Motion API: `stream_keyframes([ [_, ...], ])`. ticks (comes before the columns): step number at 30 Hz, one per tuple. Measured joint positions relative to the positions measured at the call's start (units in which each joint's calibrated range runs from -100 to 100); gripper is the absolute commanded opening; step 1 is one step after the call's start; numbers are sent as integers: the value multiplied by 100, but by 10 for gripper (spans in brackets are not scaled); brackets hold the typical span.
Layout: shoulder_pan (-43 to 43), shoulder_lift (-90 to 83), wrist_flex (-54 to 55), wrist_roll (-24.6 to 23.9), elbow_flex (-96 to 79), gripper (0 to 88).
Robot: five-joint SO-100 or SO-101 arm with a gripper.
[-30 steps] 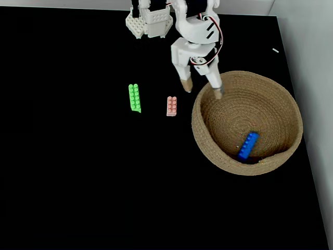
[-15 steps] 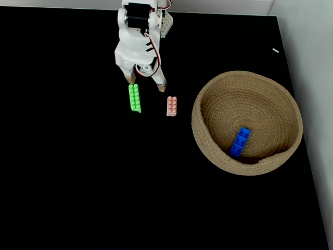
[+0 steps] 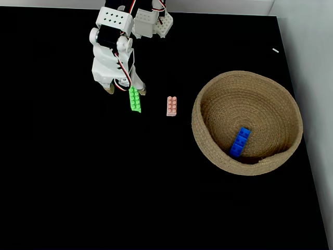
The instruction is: Place the lego blocks in the tray
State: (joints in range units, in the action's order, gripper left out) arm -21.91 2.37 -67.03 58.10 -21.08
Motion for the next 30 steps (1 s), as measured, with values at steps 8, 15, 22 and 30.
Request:
stream_keyframes([
  [8, 57, 458, 430, -68, 0, 249],
  [15, 228, 212, 828, -161, -513, 61],
  [22, 554, -568, 1251, -591, -1423, 0],
  [30, 1474, -1366, -536, -1573, -822, 0],
])
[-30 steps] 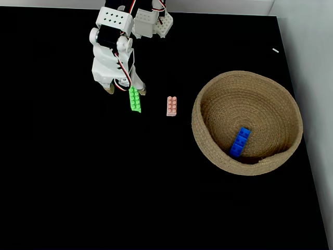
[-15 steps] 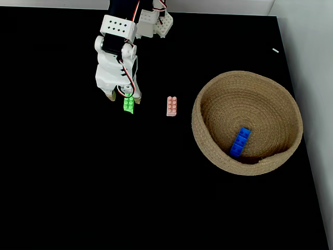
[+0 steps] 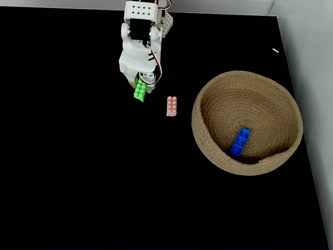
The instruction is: Place the lego blocks in the tray
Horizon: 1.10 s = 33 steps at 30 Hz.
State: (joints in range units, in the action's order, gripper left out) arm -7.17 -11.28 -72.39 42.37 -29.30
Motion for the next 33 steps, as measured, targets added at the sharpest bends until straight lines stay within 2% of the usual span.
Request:
stream_keyframes([
  [3, 643, -628, -869, -523, 451, 0],
  [6, 1441, -1281, -1299, -1065, 795, 0],
  [9, 2223, -1569, -1324, -1636, 1052, 0],
  [13, 2704, -1349, -869, -2100, 1255, 3],
  [15, 2769, -1026, -487, -2242, 1441, 34],
  [24, 2972, -161, 950, -2608, 2086, 326],
  [29, 2956, -161, 1454, -2847, 1935, 363],
  [33, 2687, -161, 1137, -2691, 1794, 354],
])
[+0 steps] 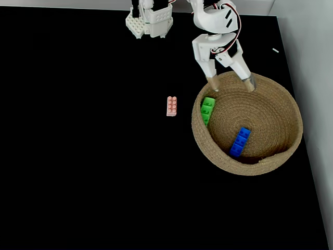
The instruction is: Place the lego blocks in the tray
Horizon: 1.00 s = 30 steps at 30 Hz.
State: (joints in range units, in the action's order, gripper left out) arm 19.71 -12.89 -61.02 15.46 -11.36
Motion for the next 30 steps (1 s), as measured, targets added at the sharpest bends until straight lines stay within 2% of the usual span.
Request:
stream_keyframes([
  [7, -969, 0, -1088, 1143, -521, 316],
  [12, -1808, 68, -1226, 1958, -831, 310],
  [16, -2239, 331, -1202, 2413, -981, 309],
  [21, -2427, 746, -934, 2676, -1149, 315],
  [30, -2223, 1425, -528, 2593, -1158, 326],
])
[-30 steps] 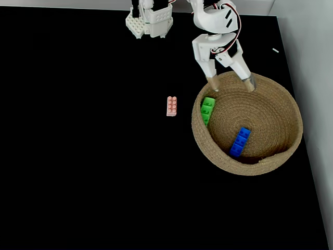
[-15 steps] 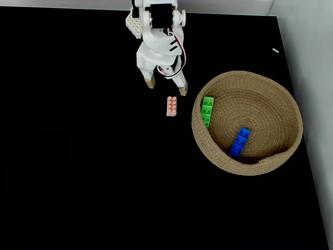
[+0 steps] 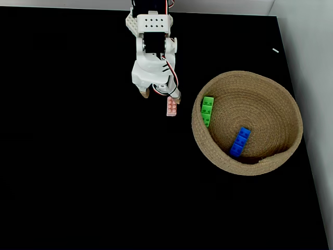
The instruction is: Place the lego blocks in the tray
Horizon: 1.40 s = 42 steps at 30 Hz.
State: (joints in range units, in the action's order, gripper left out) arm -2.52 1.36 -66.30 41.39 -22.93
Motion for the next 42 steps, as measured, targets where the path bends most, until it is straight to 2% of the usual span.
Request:
stream_keyframes([
  [11, 594, 551, 8, -234, 115, 320],
  [12, 611, 594, 16, -244, 150, 304],
  [15, 635, 746, 16, -298, 318, 186],
  [19, 676, 1043, -57, -352, 769, 137],
  [24, 651, 1264, -73, -361, 1096, 2],
  [31, 611, 1230, -114, -508, 1122, 0],
  [35, 586, 958, -503, -645, 1114, 0],
  [39, 774, 85, -901, -879, 946, 2],
  [42, 1189, -721, -755, -1216, 619, 0],
])
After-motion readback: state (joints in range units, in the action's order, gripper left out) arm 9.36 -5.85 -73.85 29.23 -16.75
